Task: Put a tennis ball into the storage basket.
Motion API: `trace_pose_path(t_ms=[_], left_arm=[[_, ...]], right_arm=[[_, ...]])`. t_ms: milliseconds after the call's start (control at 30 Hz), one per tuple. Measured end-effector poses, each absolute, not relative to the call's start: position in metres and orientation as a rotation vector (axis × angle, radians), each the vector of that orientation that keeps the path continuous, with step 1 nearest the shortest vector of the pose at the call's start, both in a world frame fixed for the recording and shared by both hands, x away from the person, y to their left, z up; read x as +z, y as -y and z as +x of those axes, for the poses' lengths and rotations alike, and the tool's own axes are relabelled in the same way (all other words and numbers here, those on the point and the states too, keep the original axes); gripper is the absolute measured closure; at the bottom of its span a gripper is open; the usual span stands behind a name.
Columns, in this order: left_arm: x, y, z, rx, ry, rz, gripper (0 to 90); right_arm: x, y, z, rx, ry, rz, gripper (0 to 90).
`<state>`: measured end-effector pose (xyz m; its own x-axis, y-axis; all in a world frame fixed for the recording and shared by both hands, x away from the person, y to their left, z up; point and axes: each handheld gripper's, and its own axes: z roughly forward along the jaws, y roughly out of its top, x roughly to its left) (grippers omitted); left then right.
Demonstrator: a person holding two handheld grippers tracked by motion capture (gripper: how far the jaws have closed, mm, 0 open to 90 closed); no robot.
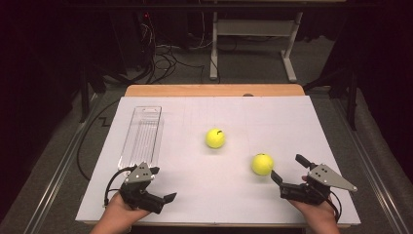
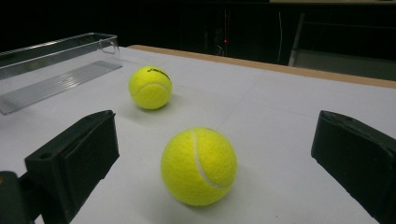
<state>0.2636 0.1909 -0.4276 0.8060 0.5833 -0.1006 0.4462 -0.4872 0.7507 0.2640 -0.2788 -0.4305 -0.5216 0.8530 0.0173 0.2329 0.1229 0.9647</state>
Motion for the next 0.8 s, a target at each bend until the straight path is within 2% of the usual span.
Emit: trace_pose_path(t_ms=[800], left_arm=[[-0.443,-0.173,0.266,0.109,-0.791,2.358,0.7]], right_arm=[[-0.431,0.277,0.264,1.425,-1.858,1.041,1.2]])
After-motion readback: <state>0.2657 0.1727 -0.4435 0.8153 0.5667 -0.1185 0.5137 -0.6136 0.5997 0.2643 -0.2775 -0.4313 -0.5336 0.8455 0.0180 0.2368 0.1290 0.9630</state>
